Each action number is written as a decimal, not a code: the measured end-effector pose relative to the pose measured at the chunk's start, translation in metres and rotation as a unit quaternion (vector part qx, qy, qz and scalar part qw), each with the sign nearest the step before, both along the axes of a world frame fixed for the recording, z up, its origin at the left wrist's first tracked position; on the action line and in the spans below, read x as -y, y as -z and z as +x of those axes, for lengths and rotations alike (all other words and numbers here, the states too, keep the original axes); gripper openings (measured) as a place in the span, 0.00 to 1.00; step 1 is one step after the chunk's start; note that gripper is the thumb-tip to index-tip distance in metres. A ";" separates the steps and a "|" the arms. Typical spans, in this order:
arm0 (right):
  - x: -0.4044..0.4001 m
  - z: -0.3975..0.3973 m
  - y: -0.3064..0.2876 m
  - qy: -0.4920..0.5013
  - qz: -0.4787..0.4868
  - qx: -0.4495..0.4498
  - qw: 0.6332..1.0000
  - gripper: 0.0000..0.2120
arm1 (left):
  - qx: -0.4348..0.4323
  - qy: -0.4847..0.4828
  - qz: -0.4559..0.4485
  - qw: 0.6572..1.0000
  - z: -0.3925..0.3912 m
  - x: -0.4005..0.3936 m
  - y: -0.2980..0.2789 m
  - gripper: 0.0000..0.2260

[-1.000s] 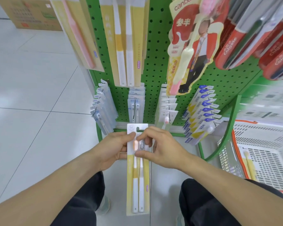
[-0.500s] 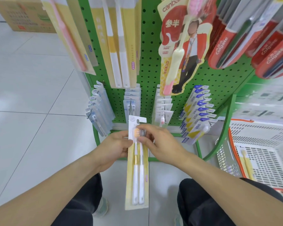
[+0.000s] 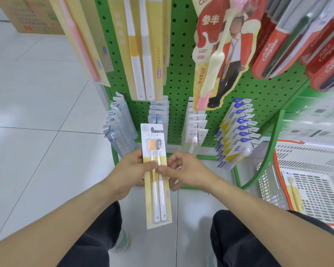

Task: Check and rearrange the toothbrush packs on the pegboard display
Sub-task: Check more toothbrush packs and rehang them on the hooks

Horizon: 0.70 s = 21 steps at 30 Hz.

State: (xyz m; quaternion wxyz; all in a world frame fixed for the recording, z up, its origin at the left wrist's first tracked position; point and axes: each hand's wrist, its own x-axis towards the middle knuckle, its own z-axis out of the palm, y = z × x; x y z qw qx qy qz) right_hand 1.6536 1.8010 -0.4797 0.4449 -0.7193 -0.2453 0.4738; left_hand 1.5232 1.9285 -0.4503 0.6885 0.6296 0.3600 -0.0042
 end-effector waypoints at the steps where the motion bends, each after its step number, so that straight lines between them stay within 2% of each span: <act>1: 0.000 -0.002 0.001 -0.015 0.001 -0.020 1.000 0.18 | -0.001 -0.013 0.002 1.000 0.000 -0.002 -0.001 0.09; 10: 0.002 -0.003 -0.002 -0.111 0.008 -0.020 0.994 0.12 | 0.047 -0.093 0.026 0.994 -0.003 -0.017 -0.002 0.07; 15: 0.002 0.003 -0.002 -0.085 0.027 -0.013 0.996 0.12 | 0.034 0.037 0.057 0.997 -0.006 -0.013 -0.004 0.09; 21: 0.002 0.009 -0.012 -0.125 0.019 -0.045 0.991 0.14 | 0.050 -0.023 0.035 0.998 -0.006 -0.015 -0.005 0.10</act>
